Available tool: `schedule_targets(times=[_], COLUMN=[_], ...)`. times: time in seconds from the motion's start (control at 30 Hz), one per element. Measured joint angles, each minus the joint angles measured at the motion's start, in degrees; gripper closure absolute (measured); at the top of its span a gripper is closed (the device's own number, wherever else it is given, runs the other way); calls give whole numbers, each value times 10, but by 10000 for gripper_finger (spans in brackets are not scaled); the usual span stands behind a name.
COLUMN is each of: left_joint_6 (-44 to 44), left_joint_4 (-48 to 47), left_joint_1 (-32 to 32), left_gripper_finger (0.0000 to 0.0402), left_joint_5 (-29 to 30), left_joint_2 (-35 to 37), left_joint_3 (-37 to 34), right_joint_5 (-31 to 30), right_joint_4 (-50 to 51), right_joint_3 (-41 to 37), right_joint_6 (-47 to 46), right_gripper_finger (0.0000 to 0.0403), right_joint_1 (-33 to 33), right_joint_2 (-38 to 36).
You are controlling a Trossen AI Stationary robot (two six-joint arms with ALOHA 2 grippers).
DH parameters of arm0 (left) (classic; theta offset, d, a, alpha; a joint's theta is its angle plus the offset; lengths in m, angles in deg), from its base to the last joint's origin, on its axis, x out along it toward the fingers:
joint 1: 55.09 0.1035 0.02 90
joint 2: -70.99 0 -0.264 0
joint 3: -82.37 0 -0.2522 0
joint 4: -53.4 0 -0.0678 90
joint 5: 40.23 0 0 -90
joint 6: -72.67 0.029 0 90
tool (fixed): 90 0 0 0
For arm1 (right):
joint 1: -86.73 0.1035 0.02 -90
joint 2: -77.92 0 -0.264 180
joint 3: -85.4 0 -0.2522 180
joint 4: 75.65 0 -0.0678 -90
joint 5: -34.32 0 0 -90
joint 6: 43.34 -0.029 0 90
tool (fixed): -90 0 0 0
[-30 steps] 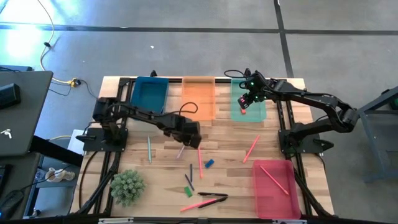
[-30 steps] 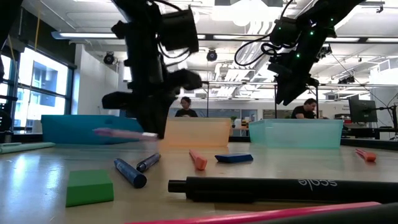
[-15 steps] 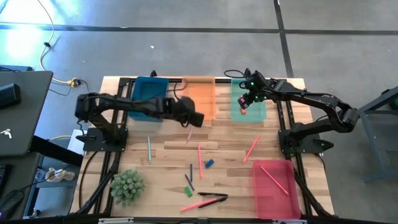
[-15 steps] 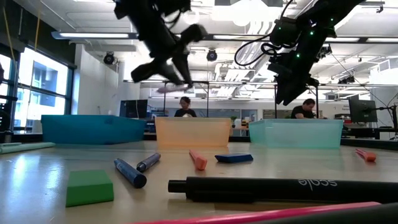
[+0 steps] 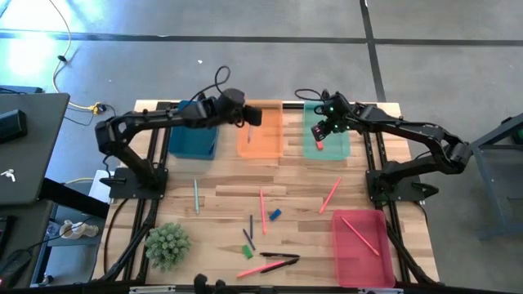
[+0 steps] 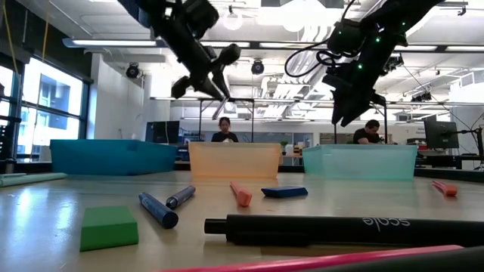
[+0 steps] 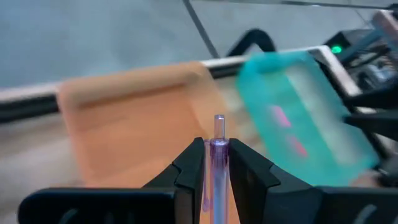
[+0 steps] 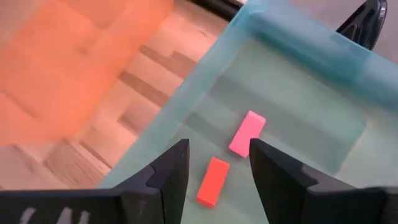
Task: Sort crayons/erasers/pens/pencils in bins
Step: Put the violet ballpen into the orange bin, then put the top right pink pencil into the pink bin
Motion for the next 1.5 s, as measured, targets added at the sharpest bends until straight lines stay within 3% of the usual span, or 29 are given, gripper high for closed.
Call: schedule_targets(times=[0.27, 0.67, 1.17, 1.5], left_joint_6=[38, 51, 66, 113], left_joint_4=[11, 32, 35, 35], left_joint_1=[34, 37, 40, 65], left_gripper_finger=[348, 348, 290, 257], left_joint_5=[-46, -107, -120, -126], left_joint_2=[-73, -148, -151, -93], left_joint_3=[0, 0, 0, 0], right_joint_5=[0, -1, -2, 1], right_joint_4=[-14, -18, -27, -13], right_joint_3=[0, 0, 0, 0], right_joint_6=[-64, -79, -76, -76], right_gripper_finger=[242, 242, 242, 242], right_joint_1=[0, 0, 5, 73], right_joint_2=[0, 0, 0, -5])
